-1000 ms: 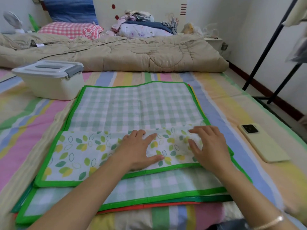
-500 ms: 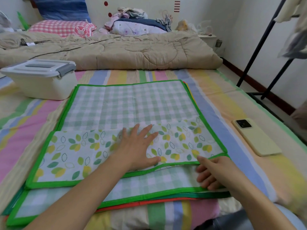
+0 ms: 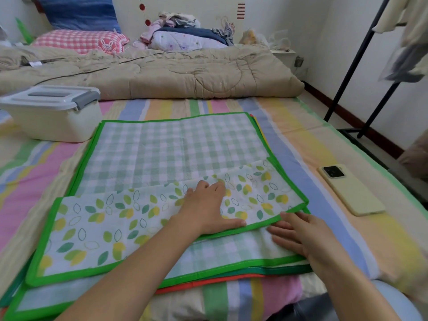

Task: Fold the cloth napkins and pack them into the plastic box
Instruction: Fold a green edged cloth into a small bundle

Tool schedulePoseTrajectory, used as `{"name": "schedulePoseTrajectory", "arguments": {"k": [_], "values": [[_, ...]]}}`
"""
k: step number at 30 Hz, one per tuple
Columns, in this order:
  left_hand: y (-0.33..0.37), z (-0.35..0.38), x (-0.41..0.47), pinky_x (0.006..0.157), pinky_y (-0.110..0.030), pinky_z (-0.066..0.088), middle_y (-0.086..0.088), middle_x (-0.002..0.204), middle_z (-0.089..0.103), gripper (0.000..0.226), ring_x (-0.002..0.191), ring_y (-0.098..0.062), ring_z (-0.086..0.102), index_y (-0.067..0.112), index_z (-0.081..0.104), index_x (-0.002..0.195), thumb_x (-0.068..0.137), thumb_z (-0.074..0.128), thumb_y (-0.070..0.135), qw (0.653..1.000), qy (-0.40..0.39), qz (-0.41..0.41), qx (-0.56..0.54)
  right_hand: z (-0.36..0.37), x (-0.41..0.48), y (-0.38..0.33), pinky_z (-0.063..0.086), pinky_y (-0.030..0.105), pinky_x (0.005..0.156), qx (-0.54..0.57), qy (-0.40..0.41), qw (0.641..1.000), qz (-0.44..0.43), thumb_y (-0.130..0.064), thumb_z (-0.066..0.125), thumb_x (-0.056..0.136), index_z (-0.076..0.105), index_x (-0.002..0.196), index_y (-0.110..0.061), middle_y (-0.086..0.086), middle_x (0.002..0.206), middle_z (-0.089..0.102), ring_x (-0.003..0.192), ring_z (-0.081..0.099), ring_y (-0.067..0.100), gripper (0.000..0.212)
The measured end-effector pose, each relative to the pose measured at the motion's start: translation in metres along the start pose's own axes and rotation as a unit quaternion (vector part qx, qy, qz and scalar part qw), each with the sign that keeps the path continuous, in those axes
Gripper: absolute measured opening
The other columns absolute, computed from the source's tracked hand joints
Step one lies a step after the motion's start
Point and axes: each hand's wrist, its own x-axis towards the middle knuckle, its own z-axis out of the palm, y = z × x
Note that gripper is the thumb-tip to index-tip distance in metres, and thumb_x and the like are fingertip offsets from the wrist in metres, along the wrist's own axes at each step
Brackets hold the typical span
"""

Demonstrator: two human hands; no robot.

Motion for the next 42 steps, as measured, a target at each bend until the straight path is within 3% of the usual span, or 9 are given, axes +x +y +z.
{"name": "schedulePoseTrajectory", "arguments": {"k": [5,13,23,26,28,31,33,37,42], "values": [[0.001,0.003,0.005,0.106,-0.05,0.038,0.009,0.142,0.045,0.101,0.131,-0.022,0.033,0.023,0.035,0.142,0.067,0.058,0.086,1.0,0.006,-0.006,0.016,0.014,0.011,-0.003,0.061,0.03,0.068,0.093,0.005,0.995,-0.033,-0.012,0.062,0.094,0.058,0.116,-0.002,0.013,0.096,0.074,0.08,0.074,0.021,0.025],[0.008,-0.015,0.026,0.103,-0.049,0.043,0.011,0.167,-0.001,0.128,0.141,-0.03,0.023,0.026,0.006,0.159,0.062,0.055,0.093,0.988,-0.075,0.0,0.138,0.034,0.034,-0.008,0.054,0.048,0.092,-0.022,0.01,0.998,-0.063,-0.018,0.063,0.092,0.065,0.111,-0.013,0.007,0.104,0.073,0.095,0.069,0.027,0.02],[0.012,-0.022,0.036,0.092,-0.043,0.048,0.007,0.152,0.036,0.122,0.12,-0.027,0.037,0.023,0.03,0.148,0.054,0.056,0.097,0.979,-0.101,0.004,0.175,0.038,0.028,0.002,0.055,0.025,0.079,-0.092,-0.078,0.967,-0.224,-0.01,0.051,0.099,0.068,0.103,-0.027,-0.012,0.099,0.074,0.093,0.07,0.007,0.025],[0.005,-0.016,0.029,0.088,-0.04,0.048,0.01,0.155,0.033,0.115,0.122,-0.027,0.041,0.028,0.029,0.148,0.058,0.051,0.096,0.987,-0.048,0.018,0.153,0.044,0.027,0.007,0.049,0.015,0.077,-0.209,-0.116,0.916,-0.322,-0.001,0.05,0.098,0.066,0.1,-0.03,-0.029,0.09,0.069,0.089,0.063,-0.01,0.033],[-0.006,-0.006,0.02,0.09,-0.039,0.049,0.006,0.143,0.046,0.096,0.121,-0.026,0.05,0.03,0.04,0.141,0.067,0.048,0.09,0.996,-0.004,0.03,0.08,0.05,0.028,0.012,0.045,0.013,0.092,-0.291,-0.133,0.868,-0.379,0.006,0.05,0.09,0.063,0.122,-0.024,-0.023,0.119,0.065,0.113,0.055,-0.01,0.046],[-0.026,0.006,-0.007,0.084,-0.03,0.052,0.003,0.113,0.066,0.03,0.101,-0.015,0.063,0.03,0.06,0.112,0.084,0.069,0.035,0.97,0.094,0.023,-0.223,0.061,0.029,0.025,0.02,0.012,0.114,-0.389,-0.167,0.804,-0.417,0.0,0.04,0.079,0.042,0.145,-0.021,-0.01,0.151,0.033,0.139,0.028,-0.002,0.069],[-0.038,0.011,-0.027,0.076,-0.025,0.053,0.007,0.097,0.071,0.033,0.085,-0.008,0.065,0.036,0.058,0.098,0.087,0.062,0.005,0.906,0.202,-0.044,-0.37,0.069,0.031,0.036,0.01,0.014,0.117,-0.457,-0.15,0.748,-0.457,0.002,0.03,0.071,0.037,0.147,-0.01,-0.001,0.152,0.029,0.141,0.028,0.011,0.078],[-0.061,0.012,-0.047,0.058,-0.02,0.046,0.011,0.076,0.07,0.031,0.066,-0.002,0.063,0.024,0.06,0.081,0.093,0.05,-0.003,0.855,0.318,-0.153,-0.379,0.079,0.04,0.053,0.02,0.034,0.112,-0.572,-0.116,0.663,-0.468,-0.005,0.021,0.066,0.047,0.139,0.005,0.02,0.143,0.047,0.132,0.046,0.035,0.078],[-0.072,0.01,-0.057,0.074,-0.035,0.056,0.013,0.081,0.068,0.026,0.077,-0.013,0.065,0.022,0.061,0.084,0.093,0.053,-0.001,0.868,0.313,-0.161,-0.351,0.083,0.043,0.054,0.043,0.041,0.105,-0.638,-0.099,0.611,-0.458,-0.008,0.024,0.066,0.055,0.134,0.002,0.017,0.139,0.054,0.127,0.053,0.03,0.075]]}}
